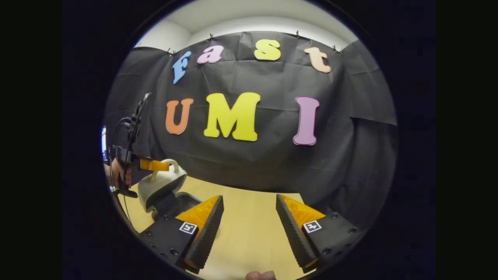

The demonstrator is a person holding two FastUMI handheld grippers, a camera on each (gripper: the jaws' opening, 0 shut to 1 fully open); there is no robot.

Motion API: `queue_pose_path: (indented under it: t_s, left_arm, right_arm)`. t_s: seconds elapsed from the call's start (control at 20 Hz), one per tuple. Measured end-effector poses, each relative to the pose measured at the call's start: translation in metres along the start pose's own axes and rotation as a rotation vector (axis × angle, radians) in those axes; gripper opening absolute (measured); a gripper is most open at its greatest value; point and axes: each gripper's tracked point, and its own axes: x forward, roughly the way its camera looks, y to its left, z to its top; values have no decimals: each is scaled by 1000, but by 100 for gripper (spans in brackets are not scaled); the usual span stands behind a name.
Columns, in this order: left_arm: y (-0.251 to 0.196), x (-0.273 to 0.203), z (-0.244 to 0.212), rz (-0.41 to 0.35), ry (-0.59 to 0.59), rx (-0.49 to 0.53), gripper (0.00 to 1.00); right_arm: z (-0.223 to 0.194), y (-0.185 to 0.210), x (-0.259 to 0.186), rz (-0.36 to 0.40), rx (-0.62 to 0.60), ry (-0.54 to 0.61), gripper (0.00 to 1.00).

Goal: First open the suitcase, pack the skin care products into it, and then close the suitcase.

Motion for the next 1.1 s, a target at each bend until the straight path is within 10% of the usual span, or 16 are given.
queue_pose_path:
  t_s: [0.55, 1.1]
  left_arm:
    - [-80, 70, -124, -27, 269, 131, 8]
    - [-88, 103, -157, 6, 346, 122, 9]
  right_arm:
    - [-50, -84, -27, -130, -8, 125, 80]
    - [-60, -105, -8, -123, 13, 148, 80]
